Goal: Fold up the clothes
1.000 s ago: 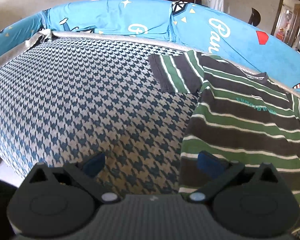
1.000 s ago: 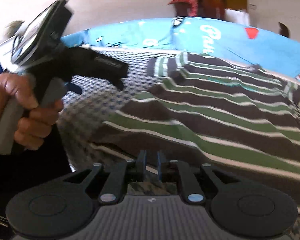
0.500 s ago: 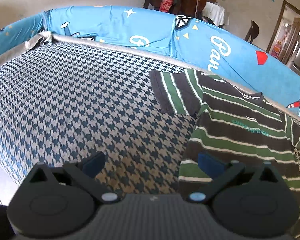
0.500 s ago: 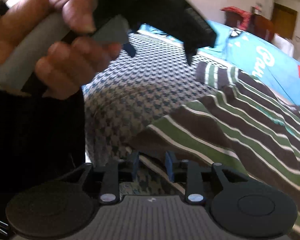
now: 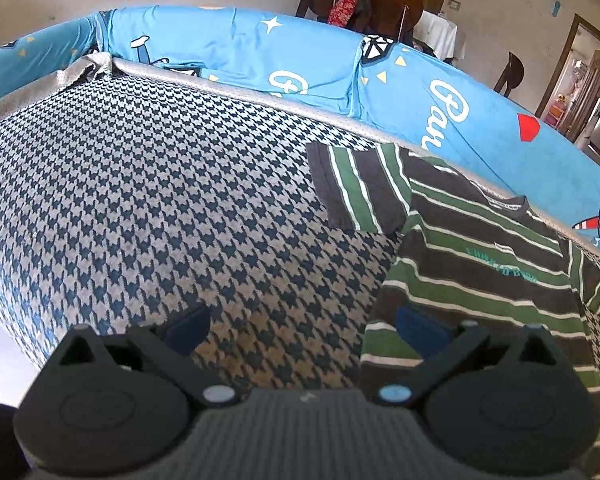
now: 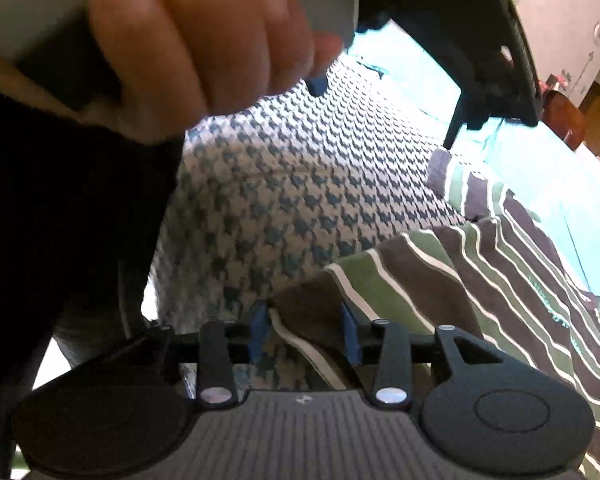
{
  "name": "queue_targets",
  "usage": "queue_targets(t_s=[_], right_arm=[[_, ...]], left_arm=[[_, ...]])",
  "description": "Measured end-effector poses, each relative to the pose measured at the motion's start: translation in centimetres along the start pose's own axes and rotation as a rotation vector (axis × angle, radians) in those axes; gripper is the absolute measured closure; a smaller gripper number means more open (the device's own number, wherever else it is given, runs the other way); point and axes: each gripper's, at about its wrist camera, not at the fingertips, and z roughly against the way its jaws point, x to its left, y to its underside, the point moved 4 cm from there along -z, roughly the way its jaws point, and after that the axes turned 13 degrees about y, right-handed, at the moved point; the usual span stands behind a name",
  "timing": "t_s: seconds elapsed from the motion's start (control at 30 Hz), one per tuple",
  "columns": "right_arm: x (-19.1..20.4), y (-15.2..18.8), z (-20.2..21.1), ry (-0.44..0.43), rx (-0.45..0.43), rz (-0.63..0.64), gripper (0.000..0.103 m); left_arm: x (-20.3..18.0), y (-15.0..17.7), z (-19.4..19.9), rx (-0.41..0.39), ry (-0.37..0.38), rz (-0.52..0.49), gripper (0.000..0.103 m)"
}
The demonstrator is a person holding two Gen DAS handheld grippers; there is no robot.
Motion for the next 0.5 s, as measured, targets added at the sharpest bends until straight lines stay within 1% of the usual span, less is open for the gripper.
queue_targets(t_s=[0.03,0.13,0.23,0.33,0.5], right_arm=[[-0.1,-0.2,-0.1,-0.006,0.001,-0.018,0.087],[-0.4,-0.8,-0.2,-0.024,0.004,-0.074,0.092],[-0.8,-1.5,-0.4,-0.042,0.007,-0.129,0.092],[-1.1,-2.1,-0.6,-0.06,0.01,-0.185,0.092],[-0.7,-1.5,-1.9,-0.068,0.044,-0.177,0.092]], left_arm=[[0.1,-0.1,0.2,-0.011,-0.008,-0.001,0.0],[0.3,-0.4,0.9,-0.048,-0.042,-0.008,0.0],[0.5,-0.7,1.5,-0.086,-0.069,-0.014,0.0],[0.6,-0.9,1.8,-0.096,-0.075,-0.018,0.0],[0.7,-1.0,1.9,-0.094,-0.086,-0.024,0.0]])
